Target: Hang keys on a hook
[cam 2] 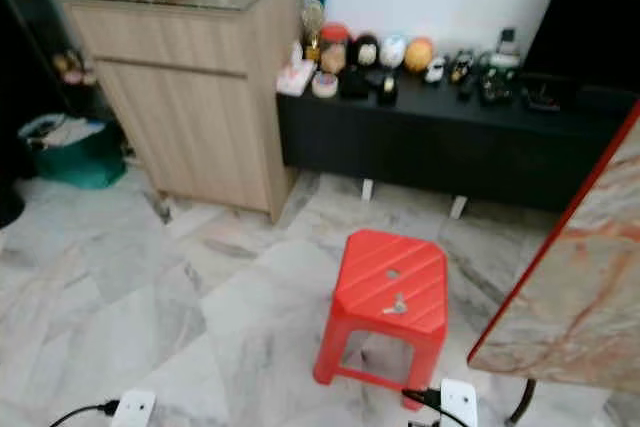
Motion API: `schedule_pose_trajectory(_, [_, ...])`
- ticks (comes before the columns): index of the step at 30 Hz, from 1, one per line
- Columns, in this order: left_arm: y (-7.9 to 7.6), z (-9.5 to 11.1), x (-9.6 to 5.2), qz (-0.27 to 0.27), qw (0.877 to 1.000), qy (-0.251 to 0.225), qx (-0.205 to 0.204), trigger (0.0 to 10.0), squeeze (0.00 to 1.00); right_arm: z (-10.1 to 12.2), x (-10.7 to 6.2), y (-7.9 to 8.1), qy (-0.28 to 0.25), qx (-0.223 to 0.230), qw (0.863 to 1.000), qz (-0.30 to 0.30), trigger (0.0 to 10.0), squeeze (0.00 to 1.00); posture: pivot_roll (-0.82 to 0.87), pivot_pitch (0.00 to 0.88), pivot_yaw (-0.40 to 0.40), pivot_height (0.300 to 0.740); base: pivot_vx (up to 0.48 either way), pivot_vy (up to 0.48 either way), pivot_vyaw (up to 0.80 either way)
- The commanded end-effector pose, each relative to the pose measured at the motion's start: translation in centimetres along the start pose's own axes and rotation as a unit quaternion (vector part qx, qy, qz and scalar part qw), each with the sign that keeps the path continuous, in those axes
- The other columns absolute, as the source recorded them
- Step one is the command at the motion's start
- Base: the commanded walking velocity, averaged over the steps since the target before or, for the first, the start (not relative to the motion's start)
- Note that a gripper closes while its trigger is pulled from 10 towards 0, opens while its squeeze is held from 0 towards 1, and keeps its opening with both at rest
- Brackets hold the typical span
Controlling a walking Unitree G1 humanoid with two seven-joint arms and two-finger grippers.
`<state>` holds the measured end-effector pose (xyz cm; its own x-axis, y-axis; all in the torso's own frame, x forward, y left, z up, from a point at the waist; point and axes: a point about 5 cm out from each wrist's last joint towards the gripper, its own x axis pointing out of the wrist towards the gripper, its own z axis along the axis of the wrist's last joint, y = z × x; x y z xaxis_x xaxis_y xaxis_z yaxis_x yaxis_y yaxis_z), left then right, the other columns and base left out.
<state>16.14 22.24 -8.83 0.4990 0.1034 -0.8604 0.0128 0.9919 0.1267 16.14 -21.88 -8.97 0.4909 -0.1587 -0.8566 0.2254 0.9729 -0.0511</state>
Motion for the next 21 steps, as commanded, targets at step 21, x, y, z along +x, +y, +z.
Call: schedule_pose_trajectory(21, [0.02, 0.27, 0.06, -0.007, 1.0, 0.004, -0.014, 10.0, 0.0, -0.37, -0.11, -0.95, 0.005, 0.0, 1.0, -0.009, 10.0, 1.0, 0.02, 0.0, 0.008, 0.74, 0.0, 0.0, 0.0])
